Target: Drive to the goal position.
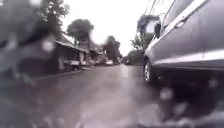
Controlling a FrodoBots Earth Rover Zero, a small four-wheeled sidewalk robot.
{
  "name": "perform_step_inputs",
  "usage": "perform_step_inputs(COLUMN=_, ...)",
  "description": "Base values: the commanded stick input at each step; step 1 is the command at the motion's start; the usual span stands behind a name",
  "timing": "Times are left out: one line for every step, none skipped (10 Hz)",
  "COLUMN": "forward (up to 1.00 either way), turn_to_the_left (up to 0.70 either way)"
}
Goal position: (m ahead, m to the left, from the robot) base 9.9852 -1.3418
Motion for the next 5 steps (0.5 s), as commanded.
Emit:
perform_step_inputs(forward=1.00, turn_to_the_left=0.00)
perform_step_inputs(forward=1.00, turn_to_the_left=0.00)
perform_step_inputs(forward=1.00, turn_to_the_left=0.00)
perform_step_inputs(forward=1.00, turn_to_the_left=0.00)
perform_step_inputs(forward=1.00, turn_to_the_left=0.00)
